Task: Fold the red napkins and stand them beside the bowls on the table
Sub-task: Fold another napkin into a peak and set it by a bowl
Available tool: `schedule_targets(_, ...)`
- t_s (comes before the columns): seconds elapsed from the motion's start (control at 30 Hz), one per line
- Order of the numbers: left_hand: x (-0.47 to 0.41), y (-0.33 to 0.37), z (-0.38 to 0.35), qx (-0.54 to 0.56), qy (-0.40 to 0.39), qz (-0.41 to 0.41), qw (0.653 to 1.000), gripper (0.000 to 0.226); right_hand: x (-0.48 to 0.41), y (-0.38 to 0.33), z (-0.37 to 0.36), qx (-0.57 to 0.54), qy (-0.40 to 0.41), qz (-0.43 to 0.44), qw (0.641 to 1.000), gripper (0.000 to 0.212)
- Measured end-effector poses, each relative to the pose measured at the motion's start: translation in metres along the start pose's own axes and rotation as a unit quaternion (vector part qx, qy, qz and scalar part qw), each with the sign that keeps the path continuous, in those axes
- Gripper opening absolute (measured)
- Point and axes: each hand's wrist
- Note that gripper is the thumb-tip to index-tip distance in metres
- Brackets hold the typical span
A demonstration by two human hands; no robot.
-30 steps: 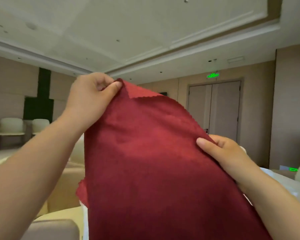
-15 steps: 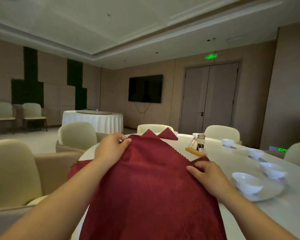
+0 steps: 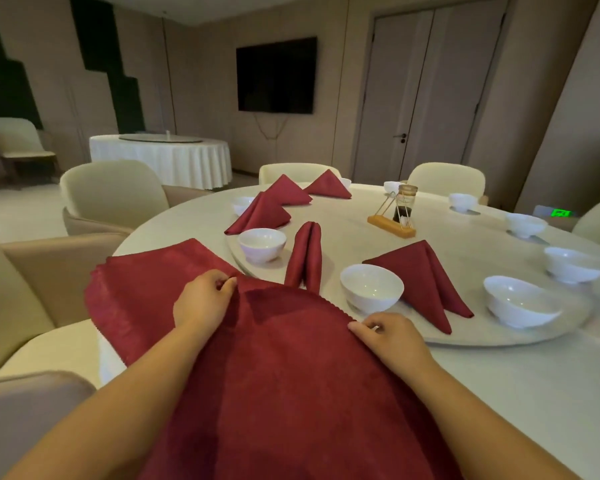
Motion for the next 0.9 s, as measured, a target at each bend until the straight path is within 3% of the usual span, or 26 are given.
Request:
schedule_targets(0.1,-0.017,-0.010,-0.016,-0.003,-0.007,0.029,1.000,0.026,-0.005,0.012,-0.010,-0.012,-0.040,-0.026,0.999,0.018)
schedule_targets(0.2,-0.030,-0.019,-0.029,-0.013,-0.020,0.052,0.998,0.027,-0.004,0.024,-0.017,0.059,-0.092,-0.026,0.994,0.014)
schedule_targets(0.27,-0.038,-0.019,-0.038,-0.027,-0.026,0.050,0.998,0.027,-0.008,0.027,-0.017,0.128,-0.071,-0.025,0.989,0.010)
schedule_targets(0.37,-0.045,-0.014,-0.042,-0.040,-0.011,0.036,0.998,0.029,-0.018,0.027,-0.017,0.196,0.002,-0.012,0.980,0.023)
schedule_targets(0.5,-0.047,-0.011,-0.047,-0.142,-0.002,-0.066,0.988,0.032,-0.028,0.028,-0.027,0.238,0.024,-0.013,0.971,0.027)
schedule_targets(0.6,-0.018,-0.010,-0.053,-0.106,-0.019,-0.150,0.983,0.036,-0.028,0.033,-0.038,0.239,0.014,-0.019,0.971,0.027)
schedule_targets(0.67,0.010,-0.010,-0.057,-0.092,-0.073,-0.197,0.973,0.042,-0.028,0.036,-0.042,0.223,0.012,-0.026,0.974,0.027)
schedule_targets(0.8,0.049,-0.019,-0.069,-0.187,-0.268,-0.165,0.931,0.064,-0.027,0.042,-0.040,0.194,0.007,-0.045,0.980,0.025)
schedule_targets(0.9,0.060,-0.023,-0.073,-0.245,-0.285,-0.167,0.911,0.070,-0.023,0.051,-0.031,0.092,-0.020,-0.068,0.993,0.016)
Point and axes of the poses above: each hand's wrist, its own x-axis away from the middle knuckle, its own z-axis out of the back of the hand, y = z × x
